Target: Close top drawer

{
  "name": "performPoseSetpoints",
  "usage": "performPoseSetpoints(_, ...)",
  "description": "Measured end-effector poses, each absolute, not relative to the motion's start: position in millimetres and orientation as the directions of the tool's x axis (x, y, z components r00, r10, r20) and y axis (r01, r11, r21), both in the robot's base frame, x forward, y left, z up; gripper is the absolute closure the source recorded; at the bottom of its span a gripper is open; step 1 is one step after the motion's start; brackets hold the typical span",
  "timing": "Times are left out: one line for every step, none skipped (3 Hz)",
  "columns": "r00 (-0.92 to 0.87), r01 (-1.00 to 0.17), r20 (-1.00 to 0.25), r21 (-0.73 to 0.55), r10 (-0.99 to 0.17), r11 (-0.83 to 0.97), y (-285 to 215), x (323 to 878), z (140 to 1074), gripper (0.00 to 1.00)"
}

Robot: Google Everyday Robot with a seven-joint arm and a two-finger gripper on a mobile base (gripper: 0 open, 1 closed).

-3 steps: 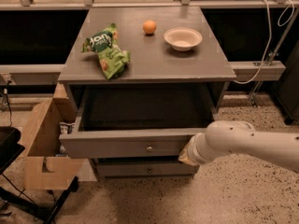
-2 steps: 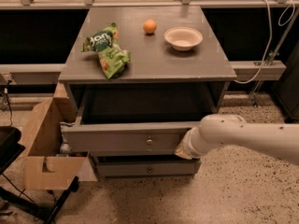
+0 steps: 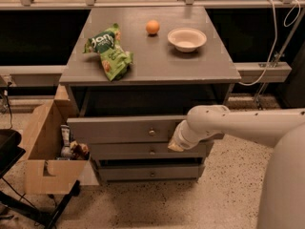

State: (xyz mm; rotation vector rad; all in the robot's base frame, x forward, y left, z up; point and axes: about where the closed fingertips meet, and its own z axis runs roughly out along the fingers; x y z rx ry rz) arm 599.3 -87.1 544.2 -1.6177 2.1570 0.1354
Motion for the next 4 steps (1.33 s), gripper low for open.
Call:
performPoseSetpoints(-0.206, -0.931, -0.403, -0.199, -0.892, 0.305, -72, 625, 552, 1.0)
performPoseSetpoints(-0.202, -0.926, -0.414, -0.214, -0.888, 0.31, -64, 647, 563, 1.0)
performPoseSetpoints(-0.202, -0.927, -0.421, -0.21, -0.884, 0.312, -62, 654, 566, 1.0)
performPoseSetpoints(-0.188, -0.946, -0.397, -0.174, -0.898, 0.275, -63, 641, 559, 1.0)
